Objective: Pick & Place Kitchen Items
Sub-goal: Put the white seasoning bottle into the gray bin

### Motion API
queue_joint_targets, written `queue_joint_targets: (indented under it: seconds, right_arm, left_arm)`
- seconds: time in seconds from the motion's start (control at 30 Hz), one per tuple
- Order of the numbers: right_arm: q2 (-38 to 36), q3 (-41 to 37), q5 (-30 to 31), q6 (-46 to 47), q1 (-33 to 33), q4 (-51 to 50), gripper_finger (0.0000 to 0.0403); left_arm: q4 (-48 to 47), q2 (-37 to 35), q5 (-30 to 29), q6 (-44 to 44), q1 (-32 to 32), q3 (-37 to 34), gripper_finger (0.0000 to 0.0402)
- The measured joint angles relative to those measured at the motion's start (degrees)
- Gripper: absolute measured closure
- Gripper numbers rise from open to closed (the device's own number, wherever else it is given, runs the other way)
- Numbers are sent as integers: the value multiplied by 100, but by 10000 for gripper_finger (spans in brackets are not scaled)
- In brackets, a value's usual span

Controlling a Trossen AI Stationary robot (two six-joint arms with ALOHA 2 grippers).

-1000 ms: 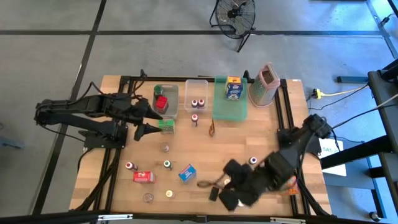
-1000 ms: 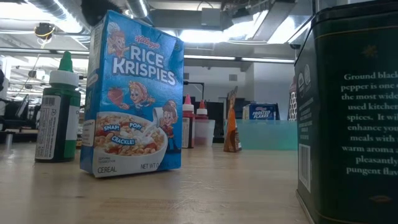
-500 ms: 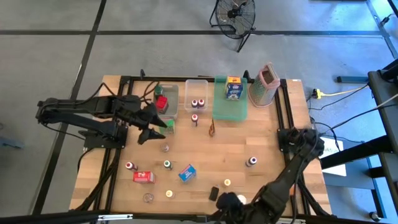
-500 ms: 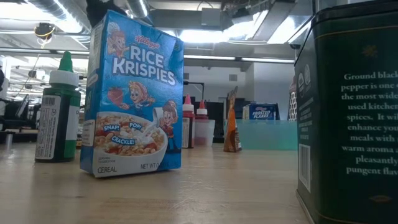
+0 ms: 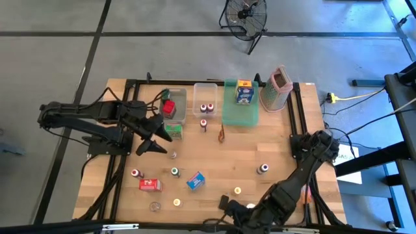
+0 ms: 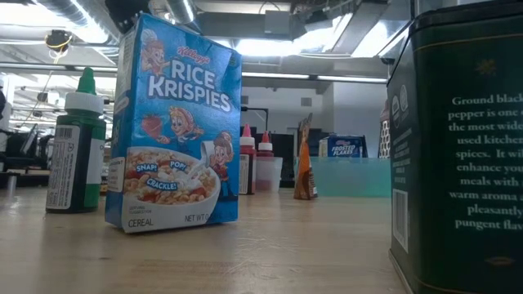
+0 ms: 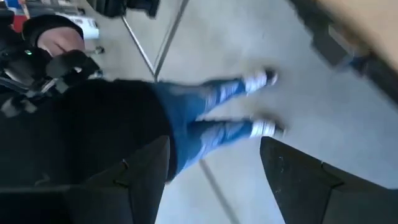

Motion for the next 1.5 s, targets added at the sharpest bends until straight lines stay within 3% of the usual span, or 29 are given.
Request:
queue_joint_targets:
  seconds: [0.2,0.3,0.5,0.67,0.9,1.5]
  right_arm:
    - [-101,9,-1852,1449,-143,-434,149]
    - [-99,7,-2275,1696,-137,-1203,149]
    - [-97,4,-1782,1719,-128,-2503,149]
    - [-83,4,-1089,1195,-110,-2959,149]
    - [106,4,-1096,1231,-56,-3843,149]
    - [713,2,-946,531,-58,-4231,149]
  left_arm:
    - [-139,2,-13,300,-223,0,115]
    - [-145,1,-15,300,-304,0,116]
    - [-144,1,-21,302,-476,0,114]
    - [-144,2,-46,300,-585,0,115]
    - [-142,0,-48,258,-717,0,116]
    - [-125,2,-66,237,-794,0,115]
